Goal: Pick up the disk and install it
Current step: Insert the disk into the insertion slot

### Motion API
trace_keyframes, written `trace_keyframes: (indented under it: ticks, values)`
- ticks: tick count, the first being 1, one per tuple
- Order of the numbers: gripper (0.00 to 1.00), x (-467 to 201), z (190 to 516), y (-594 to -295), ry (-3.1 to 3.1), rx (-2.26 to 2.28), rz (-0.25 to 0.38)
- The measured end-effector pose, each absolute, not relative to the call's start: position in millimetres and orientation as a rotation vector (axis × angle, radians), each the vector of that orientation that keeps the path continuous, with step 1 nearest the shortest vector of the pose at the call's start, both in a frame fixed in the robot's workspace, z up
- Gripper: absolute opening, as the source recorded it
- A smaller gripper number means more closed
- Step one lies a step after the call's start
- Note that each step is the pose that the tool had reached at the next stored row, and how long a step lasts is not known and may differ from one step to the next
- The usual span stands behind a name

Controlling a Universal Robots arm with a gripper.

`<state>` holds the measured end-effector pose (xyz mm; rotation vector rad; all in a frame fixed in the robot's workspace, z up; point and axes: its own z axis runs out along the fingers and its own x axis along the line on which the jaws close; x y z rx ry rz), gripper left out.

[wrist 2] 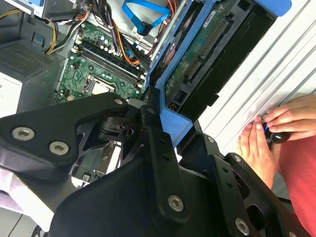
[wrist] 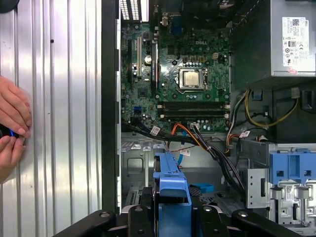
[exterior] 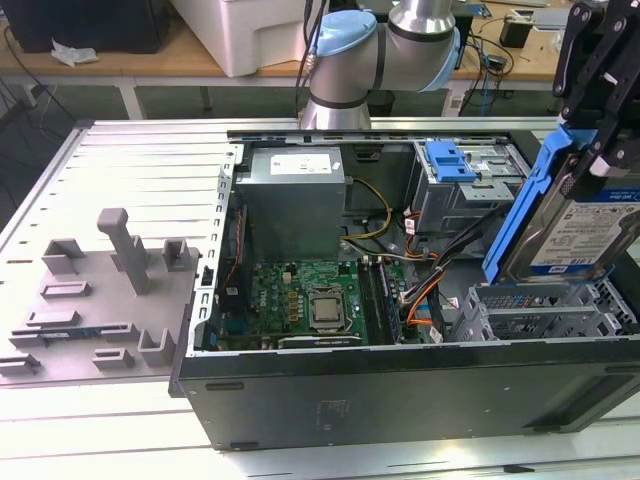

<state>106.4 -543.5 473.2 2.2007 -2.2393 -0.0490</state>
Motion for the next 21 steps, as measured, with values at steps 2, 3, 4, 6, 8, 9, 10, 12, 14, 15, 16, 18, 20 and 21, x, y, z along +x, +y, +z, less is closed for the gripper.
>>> trace_keyframes:
  ticks: [2,3,4,6,8,9,10,12,14,15,16,18,20,21]
  values:
    - [0.37,106.2,472.4,-543.5,-2.238,2.202,-0.049]
    - [0.37,106.2,472.1,-543.5,-2.238,2.202,-0.049]
    - [0.37,106.1,471.5,-543.5,-2.237,2.203,-0.049]
    - [0.37,106.1,470.8,-543.5,-2.237,2.203,-0.049]
    - [0.37,106.1,470.0,-543.5,-2.235,2.204,-0.049]
    - [0.37,106.1,469.8,-543.5,-2.235,2.205,-0.049]
    - [0.37,106.1,469.5,-543.5,-2.233,2.206,-0.049]
    - [0.37,106.1,469.2,-543.5,-2.231,2.209,-0.049]
    - [0.37,106.1,468.6,-543.6,-2.228,2.212,-0.049]
    - [0.37,106.1,468.5,-543.7,-2.227,2.213,-0.049]
    - [0.37,106.1,468.2,-543.8,-2.226,2.214,-0.049]
    - [0.37,106.1,467.8,-543.9,-2.225,2.215,-0.049]
    - [0.37,106.1,467.1,-544.1,-2.222,2.218,-0.049]
    - [0.37,106.1,466.9,-544.2,-2.221,2.219,-0.049]
